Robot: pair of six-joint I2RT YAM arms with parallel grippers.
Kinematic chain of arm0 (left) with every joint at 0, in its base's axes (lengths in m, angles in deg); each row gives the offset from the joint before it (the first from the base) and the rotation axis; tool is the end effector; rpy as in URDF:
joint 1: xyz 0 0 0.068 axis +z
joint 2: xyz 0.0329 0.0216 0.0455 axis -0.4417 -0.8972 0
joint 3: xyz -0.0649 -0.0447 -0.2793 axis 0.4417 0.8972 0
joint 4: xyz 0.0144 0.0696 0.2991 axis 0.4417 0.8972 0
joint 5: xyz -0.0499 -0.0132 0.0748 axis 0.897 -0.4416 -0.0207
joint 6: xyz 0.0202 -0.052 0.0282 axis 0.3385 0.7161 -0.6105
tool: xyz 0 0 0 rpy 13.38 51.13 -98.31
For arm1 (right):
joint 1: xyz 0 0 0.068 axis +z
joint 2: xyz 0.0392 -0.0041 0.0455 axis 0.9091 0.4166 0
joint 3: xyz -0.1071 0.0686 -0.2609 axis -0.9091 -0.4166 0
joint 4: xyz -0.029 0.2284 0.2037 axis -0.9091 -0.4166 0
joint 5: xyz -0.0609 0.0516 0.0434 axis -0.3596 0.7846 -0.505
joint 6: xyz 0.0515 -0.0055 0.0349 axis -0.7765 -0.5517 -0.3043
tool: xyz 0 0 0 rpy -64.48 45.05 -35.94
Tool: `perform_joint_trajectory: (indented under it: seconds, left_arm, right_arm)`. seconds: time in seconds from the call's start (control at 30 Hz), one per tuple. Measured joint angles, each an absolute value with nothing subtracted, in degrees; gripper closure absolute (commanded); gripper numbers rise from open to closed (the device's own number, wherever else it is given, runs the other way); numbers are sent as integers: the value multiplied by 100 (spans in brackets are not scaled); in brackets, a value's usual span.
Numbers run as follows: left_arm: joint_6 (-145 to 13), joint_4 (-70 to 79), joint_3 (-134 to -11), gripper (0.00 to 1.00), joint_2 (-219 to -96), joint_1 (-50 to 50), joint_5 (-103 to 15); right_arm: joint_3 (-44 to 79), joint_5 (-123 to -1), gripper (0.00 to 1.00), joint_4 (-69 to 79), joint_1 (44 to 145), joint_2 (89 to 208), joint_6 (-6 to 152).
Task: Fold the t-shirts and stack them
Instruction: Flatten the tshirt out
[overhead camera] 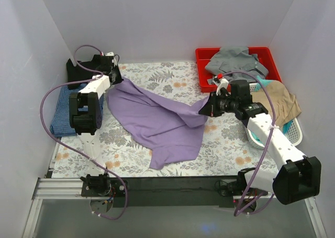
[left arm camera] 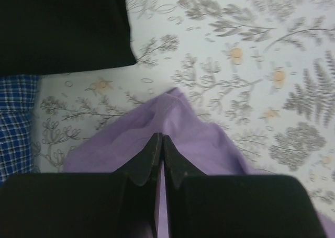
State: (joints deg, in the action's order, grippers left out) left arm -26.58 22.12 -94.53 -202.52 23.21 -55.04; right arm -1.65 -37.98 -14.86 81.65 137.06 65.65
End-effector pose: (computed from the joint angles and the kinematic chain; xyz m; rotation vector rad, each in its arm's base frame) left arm 0.5432 -0.0262 0.2011 -0.9766 2.1151 -0.4332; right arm 0.2964 0.1124 0.3065 -0.3645 2.1586 0.8950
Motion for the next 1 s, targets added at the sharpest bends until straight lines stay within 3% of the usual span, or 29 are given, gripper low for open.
perform_joint_trajectory:
  seconds: [0.33, 0.63, 1.0]
  left_arm:
    - [-2516, 2363, -9446, 100, -20575, 2839, -5529]
    - [-2455, 2103, -9147, 100, -20313, 2830, -5404]
    - [-1906, 1482, -11704, 100, -20606, 2824, -3091]
  right_arm:
    - [-991, -4005, 99, -1589, 9050, 13393, 6034]
    - [-1065, -5577, 99, -2125, 9107, 12945, 5916]
    - [106, -7304, 99, -1950, 9094, 13491, 6288]
